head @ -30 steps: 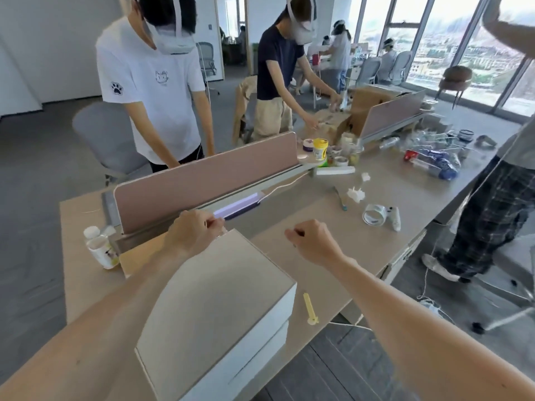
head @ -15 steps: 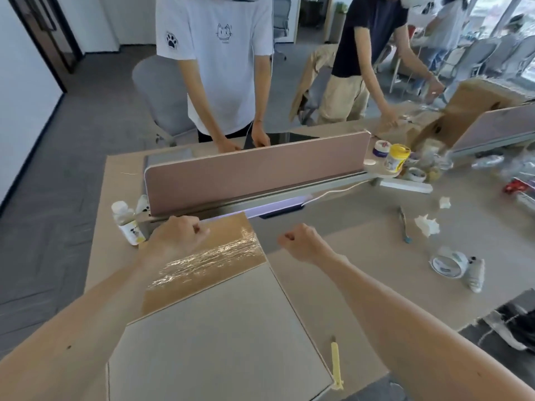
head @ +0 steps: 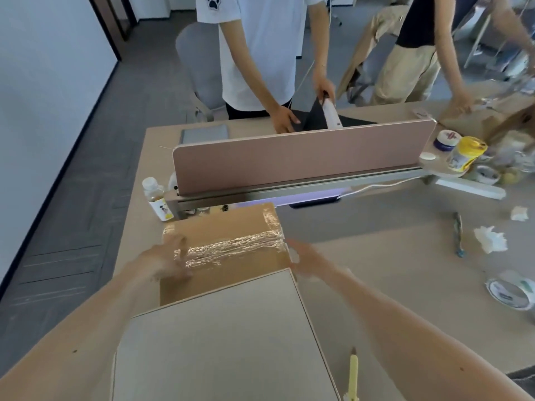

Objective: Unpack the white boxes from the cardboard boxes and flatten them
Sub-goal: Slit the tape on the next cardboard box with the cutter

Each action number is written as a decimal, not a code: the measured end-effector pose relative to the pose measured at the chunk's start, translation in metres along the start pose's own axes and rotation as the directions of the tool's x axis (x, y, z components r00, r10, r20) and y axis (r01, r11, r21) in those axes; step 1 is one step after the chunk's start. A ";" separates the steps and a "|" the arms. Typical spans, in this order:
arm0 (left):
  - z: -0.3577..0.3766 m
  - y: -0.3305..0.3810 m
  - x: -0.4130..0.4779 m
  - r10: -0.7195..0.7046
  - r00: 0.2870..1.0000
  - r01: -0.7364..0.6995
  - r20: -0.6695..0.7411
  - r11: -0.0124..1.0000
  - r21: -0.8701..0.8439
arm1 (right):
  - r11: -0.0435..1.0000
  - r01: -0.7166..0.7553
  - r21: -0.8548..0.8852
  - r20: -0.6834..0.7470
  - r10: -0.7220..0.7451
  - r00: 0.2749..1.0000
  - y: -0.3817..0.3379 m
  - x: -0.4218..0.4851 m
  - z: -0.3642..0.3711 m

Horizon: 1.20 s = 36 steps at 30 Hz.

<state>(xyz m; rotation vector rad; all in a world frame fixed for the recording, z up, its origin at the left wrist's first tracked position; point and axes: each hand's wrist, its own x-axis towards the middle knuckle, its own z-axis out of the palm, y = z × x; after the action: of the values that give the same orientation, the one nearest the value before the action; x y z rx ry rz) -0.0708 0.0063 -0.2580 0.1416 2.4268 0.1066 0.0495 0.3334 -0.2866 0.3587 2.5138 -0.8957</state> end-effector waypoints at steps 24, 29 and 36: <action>0.000 0.144 0.056 0.277 0.960 -0.278 0.048 0.907 0.318 | 0.967 -0.193 0.163 -0.165 0.220 0.962 0.114 -0.023 -0.016; 0.010 0.221 0.049 0.311 0.941 -0.337 0.131 0.853 0.398 | 0.942 -0.273 0.193 -0.232 0.314 0.921 0.175 -0.044 -0.043; 0.034 0.322 0.026 0.307 0.937 -0.349 0.166 0.828 0.439 | 0.922 -0.268 0.279 -0.246 0.339 0.908 0.259 -0.070 -0.082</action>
<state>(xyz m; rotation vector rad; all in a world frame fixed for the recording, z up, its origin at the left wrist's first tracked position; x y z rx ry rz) -0.0445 0.3296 -0.2641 0.7686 2.2730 -0.3266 0.1831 0.5759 -0.3338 1.0025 2.5024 -1.0830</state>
